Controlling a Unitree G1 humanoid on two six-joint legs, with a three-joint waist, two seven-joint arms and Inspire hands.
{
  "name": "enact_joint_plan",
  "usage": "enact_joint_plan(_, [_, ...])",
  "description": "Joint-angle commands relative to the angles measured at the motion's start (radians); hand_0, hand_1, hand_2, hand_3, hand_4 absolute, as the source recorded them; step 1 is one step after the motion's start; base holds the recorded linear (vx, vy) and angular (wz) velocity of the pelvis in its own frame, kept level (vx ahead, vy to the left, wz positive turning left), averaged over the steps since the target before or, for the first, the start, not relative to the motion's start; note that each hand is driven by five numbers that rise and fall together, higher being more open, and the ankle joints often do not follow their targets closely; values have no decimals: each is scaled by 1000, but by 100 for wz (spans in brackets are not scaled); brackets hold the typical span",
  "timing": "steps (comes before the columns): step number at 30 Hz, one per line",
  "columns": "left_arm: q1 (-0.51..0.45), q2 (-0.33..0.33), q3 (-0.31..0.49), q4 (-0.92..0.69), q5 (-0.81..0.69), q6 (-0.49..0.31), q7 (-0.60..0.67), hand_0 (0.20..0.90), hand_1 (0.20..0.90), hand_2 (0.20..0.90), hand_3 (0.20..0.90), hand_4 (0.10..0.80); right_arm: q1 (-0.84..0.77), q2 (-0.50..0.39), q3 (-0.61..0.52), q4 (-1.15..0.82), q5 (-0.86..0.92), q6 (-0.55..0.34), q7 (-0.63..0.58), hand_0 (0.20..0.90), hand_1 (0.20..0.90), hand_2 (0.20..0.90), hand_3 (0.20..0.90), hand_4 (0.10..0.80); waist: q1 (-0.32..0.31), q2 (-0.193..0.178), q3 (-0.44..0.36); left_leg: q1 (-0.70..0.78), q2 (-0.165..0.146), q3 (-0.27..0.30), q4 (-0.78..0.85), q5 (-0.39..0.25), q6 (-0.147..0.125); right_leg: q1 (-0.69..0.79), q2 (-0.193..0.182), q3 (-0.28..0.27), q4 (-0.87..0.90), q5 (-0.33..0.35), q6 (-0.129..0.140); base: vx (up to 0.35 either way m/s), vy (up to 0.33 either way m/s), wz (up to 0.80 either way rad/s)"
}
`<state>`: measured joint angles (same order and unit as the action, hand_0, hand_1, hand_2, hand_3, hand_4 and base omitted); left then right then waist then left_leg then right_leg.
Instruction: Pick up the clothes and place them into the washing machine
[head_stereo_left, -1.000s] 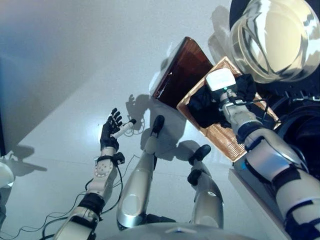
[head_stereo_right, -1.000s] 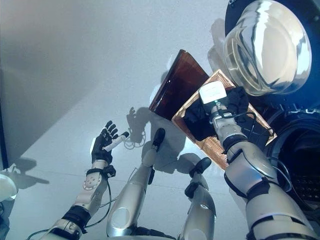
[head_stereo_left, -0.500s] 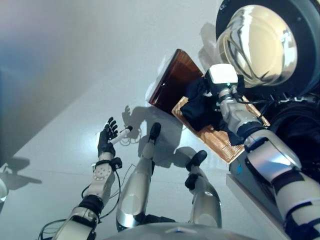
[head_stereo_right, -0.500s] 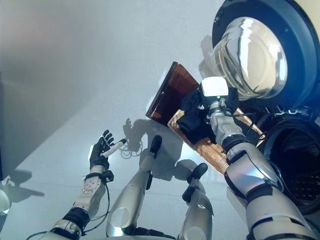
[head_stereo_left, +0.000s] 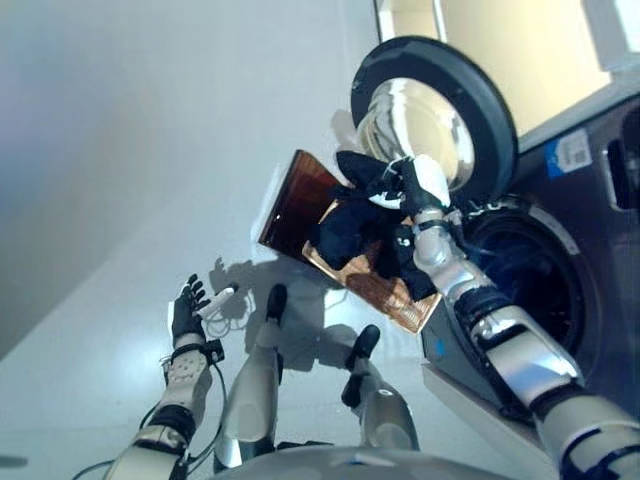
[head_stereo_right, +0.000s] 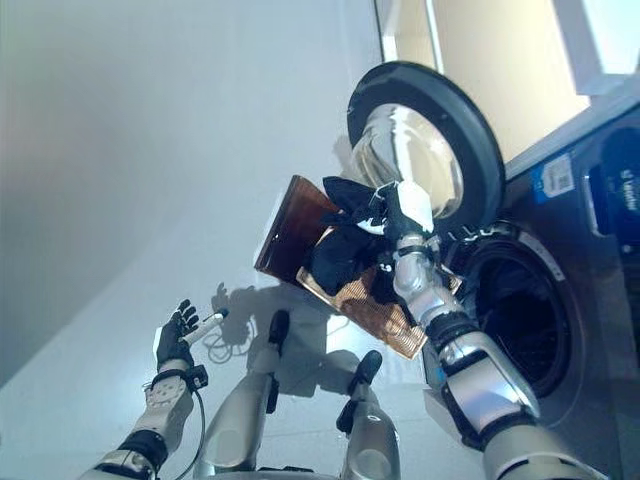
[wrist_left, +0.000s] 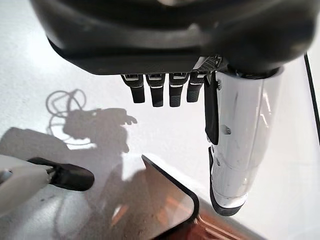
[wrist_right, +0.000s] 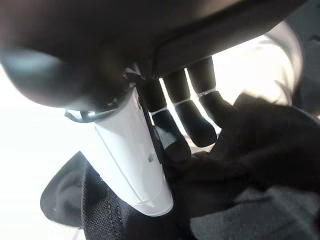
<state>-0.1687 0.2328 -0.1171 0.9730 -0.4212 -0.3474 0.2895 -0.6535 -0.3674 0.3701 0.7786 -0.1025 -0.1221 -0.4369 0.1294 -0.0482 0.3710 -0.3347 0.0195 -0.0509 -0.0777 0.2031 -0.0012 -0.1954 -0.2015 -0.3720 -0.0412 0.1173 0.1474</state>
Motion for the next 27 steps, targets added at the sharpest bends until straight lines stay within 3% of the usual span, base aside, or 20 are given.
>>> enact_joint_plan(1, [14, 2, 40, 75, 33, -16, 24, 900, 900, 900, 900, 800, 56, 16, -78, -98, 279, -173, 4, 200, 200, 200, 200, 300, -10, 16, -89, 74, -15, 67, -10, -66, -74, 17, -20, 12, 50, 28, -3, 40, 11, -15])
enact_joint_plan(2, [14, 2, 40, 75, 33, -16, 24, 900, 900, 900, 900, 800, 57, 16, -78, -99, 279, -173, 4, 200, 200, 200, 200, 300, -11, 16, -92, 71, -16, 66, -10, -64, -73, 15, -20, 11, 48, 31, -3, 97, 14, -18])
enact_joint_plan(3, [15, 1, 48, 86, 42, -8, 26, 900, 900, 900, 900, 800, 113, 68, -126, -120, 461, -224, 52, 200, 200, 200, 200, 300, -20, 21, -104, 92, -15, 75, -10, -74, -71, 29, -22, 20, 46, 28, 0, 72, 10, -12])
enact_joint_plan(10, [25, -17, 32, 107, 45, 9, 11, 900, 900, 900, 900, 800, 272, 249, -201, -185, 1071, -321, 248, 200, 200, 200, 200, 300, -49, 51, -141, 141, -16, 116, -10, -102, -65, 55, -32, 51, 32, 29, 6, 52, 19, -15])
enact_joint_plan(12, [25, -21, 25, 111, 43, 12, 10, 900, 900, 900, 900, 800, 287, 275, -211, -188, 1153, -330, 273, 200, 200, 200, 200, 300, -52, 56, -144, 145, -17, 120, -10, -105, -64, 55, -33, 55, 30, 29, 6, 21, 24, -20])
enact_joint_plan(15, [20, -46, -11, 118, 23, 12, -2, 900, 900, 900, 900, 800, 324, 368, -256, -187, 1419, -358, 365, 200, 200, 200, 200, 300, -67, 86, -153, 154, -25, 135, -10, -116, -60, 54, -44, 69, 30, 27, 11, 10, 35, -12])
enact_joint_plan(18, [18, -58, -31, 118, 11, 10, -10, 900, 900, 900, 900, 800, 329, 391, -277, -180, 1489, -365, 392, 200, 200, 200, 200, 300, -74, 104, -153, 158, -29, 140, -10, -120, -57, 51, -50, 76, 33, 24, 11, -1, 40, -4])
enact_joint_plan(20, [11, -80, -68, 121, -10, 5, -24, 900, 900, 900, 900, 800, 323, 423, -322, -156, 1586, -395, 416, 200, 200, 200, 200, 300, -86, 137, -150, 163, -39, 146, -10, -126, -51, 45, -58, 90, 40, 22, 12, -13, 72, -3])
enact_joint_plan(23, [8, -85, -77, 125, -17, 3, -27, 900, 900, 900, 900, 800, 324, 429, -325, -164, 1604, -405, 423, 200, 200, 200, 200, 300, -90, 147, -150, 158, -42, 148, -10, -122, -49, 37, -61, 93, 42, 26, 12, -26, 52, -5])
enact_joint_plan(25, [4, -105, -117, 125, -35, -4, -39, 900, 900, 900, 900, 800, 313, 433, -362, -151, 1655, -429, 431, 200, 200, 200, 200, 300, -110, 193, -137, 158, -52, 160, -10, -126, -44, 20, -73, 113, 50, 24, 15, -38, 110, -12])
enact_joint_plan(27, [-1, -109, -126, 131, -38, -3, -41, 900, 900, 900, 900, 800, 305, 430, -369, -145, 1662, -442, 426, 200, 200, 200, 200, 300, -113, 205, -133, 157, -53, 163, -10, -126, -43, 15, -74, 119, 53, 24, 15, -19, 57, -11])
